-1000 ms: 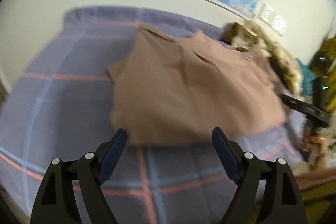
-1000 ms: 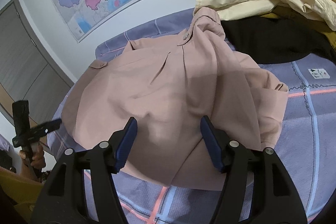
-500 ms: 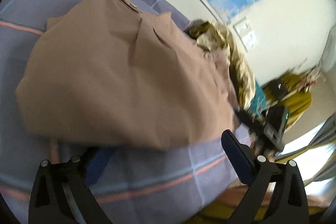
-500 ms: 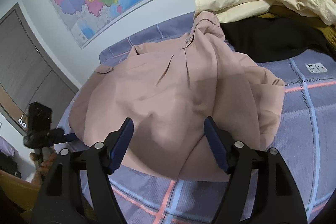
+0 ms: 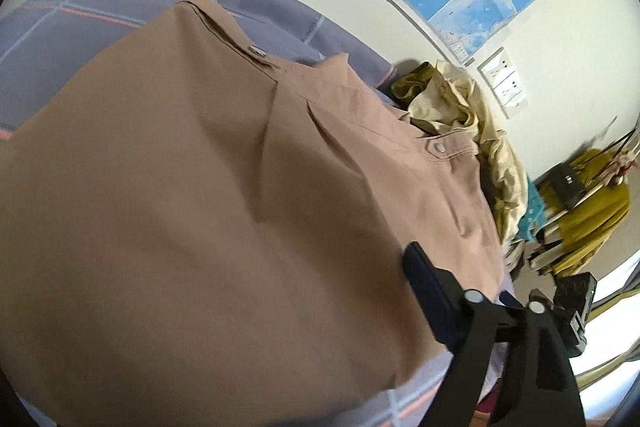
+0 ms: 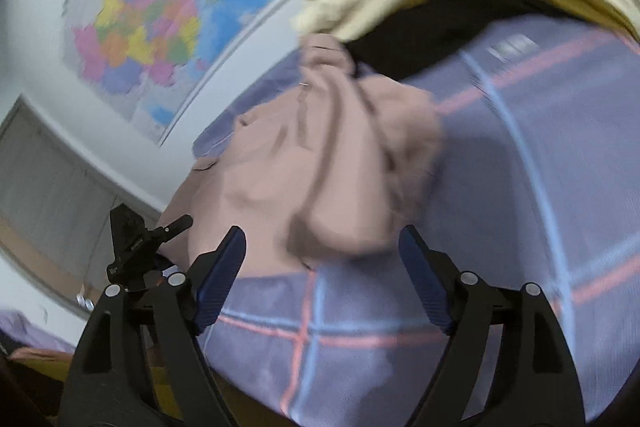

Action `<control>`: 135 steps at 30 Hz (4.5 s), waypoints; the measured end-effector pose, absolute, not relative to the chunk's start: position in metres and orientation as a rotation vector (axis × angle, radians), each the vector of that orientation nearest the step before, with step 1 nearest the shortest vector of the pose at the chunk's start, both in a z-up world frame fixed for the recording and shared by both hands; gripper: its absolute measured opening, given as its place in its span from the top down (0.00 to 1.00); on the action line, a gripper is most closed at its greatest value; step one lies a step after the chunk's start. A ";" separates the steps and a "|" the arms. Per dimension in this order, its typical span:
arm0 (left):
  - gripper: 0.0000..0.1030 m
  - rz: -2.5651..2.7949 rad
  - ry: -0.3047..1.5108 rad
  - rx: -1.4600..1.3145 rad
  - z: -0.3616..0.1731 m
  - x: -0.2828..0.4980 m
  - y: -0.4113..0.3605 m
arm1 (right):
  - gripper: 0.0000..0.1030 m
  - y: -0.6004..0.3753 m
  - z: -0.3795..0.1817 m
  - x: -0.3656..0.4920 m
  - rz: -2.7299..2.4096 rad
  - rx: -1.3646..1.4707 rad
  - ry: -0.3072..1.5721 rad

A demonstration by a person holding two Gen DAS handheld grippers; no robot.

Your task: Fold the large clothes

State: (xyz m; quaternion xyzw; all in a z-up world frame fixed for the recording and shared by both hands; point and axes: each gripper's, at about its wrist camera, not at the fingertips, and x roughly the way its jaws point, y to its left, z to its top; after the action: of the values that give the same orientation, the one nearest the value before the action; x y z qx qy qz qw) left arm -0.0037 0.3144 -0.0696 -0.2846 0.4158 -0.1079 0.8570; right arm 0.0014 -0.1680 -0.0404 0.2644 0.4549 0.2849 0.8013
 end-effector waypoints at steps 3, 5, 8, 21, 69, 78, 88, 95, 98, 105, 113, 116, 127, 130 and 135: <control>0.24 -0.207 0.886 -0.566 -0.069 -0.001 0.313 | 0.24 -0.176 -0.055 0.004 0.551 0.604 1.011; 0.24 -0.189 0.897 -0.543 -0.067 0.003 0.311 | 0.24 -0.168 -0.061 0.011 0.542 0.597 1.019; 0.24 -0.181 0.902 -0.522 -0.068 0.005 0.311 | 0.21 -0.147 -0.059 0.028 0.531 0.527 1.008; 0.17 -0.162 0.883 -0.494 -0.067 0.019 0.309 | 0.21 -0.073 -0.065 0.099 0.678 0.475 1.026; 0.82 -0.062 0.899 -0.397 -0.051 0.045 0.310 | 0.83 -0.045 -0.061 0.120 0.832 0.476 1.060; 0.88 -0.043 0.820 -0.322 0.013 0.062 0.349 | 0.85 0.008 0.014 0.144 0.946 0.403 0.946; 0.88 0.240 0.620 -0.231 0.103 0.078 0.467 | 0.85 0.156 0.098 0.209 1.153 0.372 0.767; 0.86 0.452 0.570 -0.252 0.077 0.074 0.567 | 0.85 0.277 0.049 0.229 1.281 0.374 0.854; 0.86 0.551 0.724 -0.298 0.007 0.084 0.608 | 0.83 0.319 -0.022 0.231 1.256 0.348 1.077; 0.76 0.581 0.822 -0.445 -0.056 0.074 0.647 | 0.40 0.304 -0.082 0.235 1.187 0.399 1.234; 0.64 0.579 0.850 -0.387 -0.057 0.077 0.643 | 0.70 0.263 -0.086 0.225 1.228 0.389 1.262; 0.37 0.616 0.882 -0.364 -0.060 0.082 0.641 | 0.78 0.265 -0.087 0.217 1.216 0.386 1.275; 0.23 0.723 0.863 -0.246 -0.028 0.034 0.622 | 0.47 0.245 -0.060 0.214 1.115 0.270 1.195; 0.23 0.753 0.805 -0.192 -0.009 0.015 0.613 | 0.47 0.231 -0.045 0.209 1.041 0.191 1.114; 0.21 0.634 0.750 -0.141 0.012 0.007 0.581 | 0.47 0.215 -0.014 0.197 1.017 0.141 0.952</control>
State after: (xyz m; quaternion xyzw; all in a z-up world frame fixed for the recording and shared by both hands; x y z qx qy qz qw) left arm 0.0071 0.5807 0.0118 -0.0679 0.3599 0.3041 0.8794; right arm 0.1967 0.2150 -0.0136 0.0647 0.4381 0.4678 0.7649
